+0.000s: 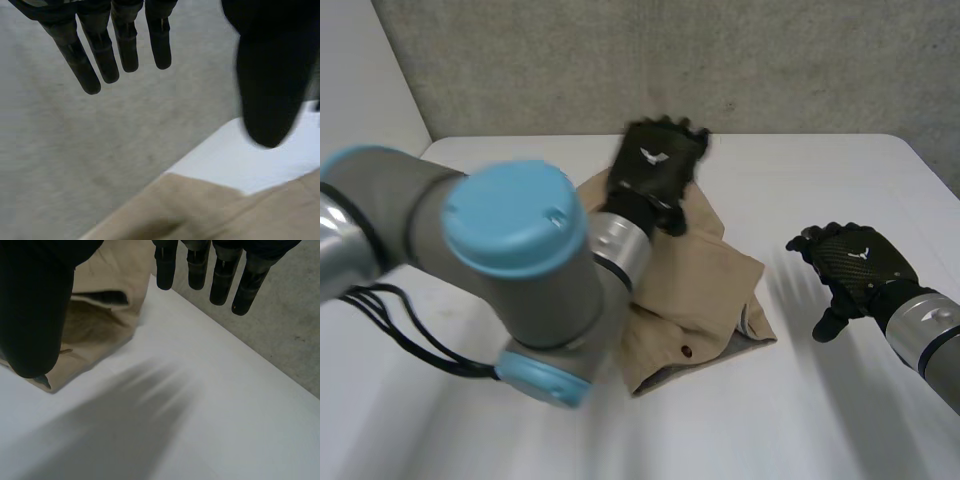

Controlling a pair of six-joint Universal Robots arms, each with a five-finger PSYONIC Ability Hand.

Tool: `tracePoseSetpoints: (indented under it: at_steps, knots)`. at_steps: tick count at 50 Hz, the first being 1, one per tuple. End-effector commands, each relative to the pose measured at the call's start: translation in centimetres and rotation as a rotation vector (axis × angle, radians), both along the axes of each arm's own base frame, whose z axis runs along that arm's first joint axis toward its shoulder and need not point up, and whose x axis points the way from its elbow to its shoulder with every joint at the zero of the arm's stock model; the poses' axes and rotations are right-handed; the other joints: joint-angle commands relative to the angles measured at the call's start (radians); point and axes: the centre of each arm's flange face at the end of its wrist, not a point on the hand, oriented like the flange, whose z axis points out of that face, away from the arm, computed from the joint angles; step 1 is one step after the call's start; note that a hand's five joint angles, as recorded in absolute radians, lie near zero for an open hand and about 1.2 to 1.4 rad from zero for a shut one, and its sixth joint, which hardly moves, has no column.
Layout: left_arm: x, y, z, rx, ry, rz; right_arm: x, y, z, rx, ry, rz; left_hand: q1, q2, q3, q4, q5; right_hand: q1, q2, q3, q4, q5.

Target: Fold the shorts.

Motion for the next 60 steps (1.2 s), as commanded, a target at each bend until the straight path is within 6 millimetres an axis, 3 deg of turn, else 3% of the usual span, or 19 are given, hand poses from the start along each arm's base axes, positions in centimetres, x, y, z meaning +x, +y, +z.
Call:
tracePoseSetpoints:
  at_steps: [1, 5, 12, 14, 16, 20, 24, 30, 34, 36, 38, 39, 42, 43, 46, 50, 53, 55, 60]
  knots:
    - [6.2, -0.8, 3.6, -0.025, 0.032, 0.143, 0.1, 0.0, 1.2, -0.031, -0.006, 0.004, -0.028, -0.014, -0.016, -0.005, 0.005, -0.031, -0.047, -0.040, -0.063, -0.071]
    - [8.4, -1.7, 3.8, -0.021, 0.023, 0.205, 0.6, 0.8, 2.8, -0.070, -0.015, 0.028, -0.031, -0.017, -0.019, -0.008, 0.002, -0.031, -0.047, -0.040, -0.063, -0.071]
    - [10.4, -3.9, 2.4, 0.013, -0.018, 0.282, 2.5, 2.5, 4.4, -0.023, -0.070, 0.087, -0.008, 0.006, 0.005, 0.016, 0.025, -0.031, -0.047, -0.040, -0.063, -0.071]
    - [11.1, -5.2, 0.4, 0.059, -0.060, 0.313, 2.8, 2.7, 4.4, 0.012, -0.097, 0.094, -0.005, 0.009, 0.008, 0.019, 0.028, -0.031, -0.047, -0.040, -0.063, -0.071]
    - [11.4, -6.5, -2.0, 0.118, -0.109, 0.335, 3.0, 2.6, 3.7, 0.038, -0.094, 0.092, 0.007, 0.021, 0.019, 0.030, 0.040, -0.031, -0.047, -0.040, -0.063, -0.071]
    - [11.8, -8.1, -4.6, 0.164, -0.188, 0.325, 4.4, 2.2, 3.0, 0.018, -0.095, 0.138, 0.022, 0.036, 0.034, 0.045, 0.055, -0.031, -0.047, -0.040, -0.063, -0.071]
    - [11.2, -8.6, -7.0, 0.181, -0.268, 0.257, 6.2, 1.6, 1.8, -0.015, -0.087, 0.181, 0.033, 0.047, 0.046, 0.057, 0.067, -0.031, -0.047, -0.040, -0.063, -0.071]
    - [10.6, -9.0, -10.2, 0.210, -0.348, 0.201, 6.8, -0.4, -0.6, -0.025, -0.009, 0.143, 0.051, 0.065, 0.063, 0.074, 0.084, -0.031, -0.047, -0.040, -0.063, -0.071]
    - [10.4, -9.1, -11.4, 0.223, -0.371, 0.191, 7.7, -1.8, -1.9, -0.046, 0.041, 0.109, 0.071, 0.086, 0.084, 0.095, 0.105, 0.120, 0.104, 0.111, 0.087, 0.080]
    - [10.3, -9.1, -11.9, 0.228, -0.374, 0.188, 7.9, -3.0, -2.5, -0.058, 0.054, 0.082, 0.092, 0.106, 0.104, 0.116, 0.125, 0.319, 0.304, 0.310, 0.287, 0.280]
    - [10.1, -9.1, -12.0, 0.229, -0.375, 0.183, 8.0, -3.5, -2.7, -0.061, 0.056, 0.072, 0.115, 0.130, 0.128, 0.139, 0.149, 0.495, 0.479, 0.486, 0.463, 0.455]
    - [10.0, -9.0, -12.1, 0.228, -0.376, 0.178, 8.1, -3.8, -2.8, -0.066, 0.055, 0.070, 0.168, 0.182, 0.180, 0.191, 0.201, 0.763, 0.748, 0.754, 0.731, 0.724]
    - [9.8, -9.1, -12.1, 0.225, -0.374, 0.177, 8.1, -4.2, -2.5, -0.080, 0.046, 0.067, 0.341, 0.355, 0.353, 0.364, 0.374, 1.190, 1.174, 1.181, 1.157, 1.150]
    - [9.8, -9.1, -12.1, 0.222, -0.373, 0.178, 8.1, -4.4, -2.2, -0.091, 0.038, 0.066, 0.563, 0.577, 0.575, 0.586, 0.596, 1.191, 1.175, 1.182, 1.158, 1.151]
    - [9.6, -9.1, -12.1, 0.219, -0.370, 0.175, 8.2, -4.6, -1.7, -0.109, 0.026, 0.067, 0.948, 0.962, 0.961, 0.972, 0.981, 1.191, 1.175, 1.182, 1.158, 1.151]
    - [9.0, -8.3, -11.5, 0.206, -0.369, 0.158, 8.3, -4.6, -0.6, -0.133, 0.011, 0.067, 0.987, 1.001, 0.999, 1.011, 1.020, 1.191, 1.175, 1.182, 1.158, 1.151]
    - [8.8, -7.5, -9.3, 0.171, -0.346, 0.154, 8.4, -4.5, 0.4, -0.156, 0.000, 0.076, 0.987, 1.001, 0.999, 1.011, 1.020, 1.191, 1.175, 1.182, 1.158, 1.151]
    - [9.0, -6.7, -6.4, 0.126, -0.306, 0.158, 8.4, -4.4, 1.2, -0.172, -0.010, 0.082, 0.987, 1.001, 0.999, 1.011, 1.020, 1.191, 1.175, 1.182, 1.158, 1.151]
    - [10.1, -4.2, -1.5, 0.074, -0.236, 0.172, 8.6, -4.8, 3.3, -0.217, -0.034, 0.100, 0.987, 1.001, 0.999, 1.011, 1.020, 1.191, 1.175, 1.182, 1.158, 1.151]
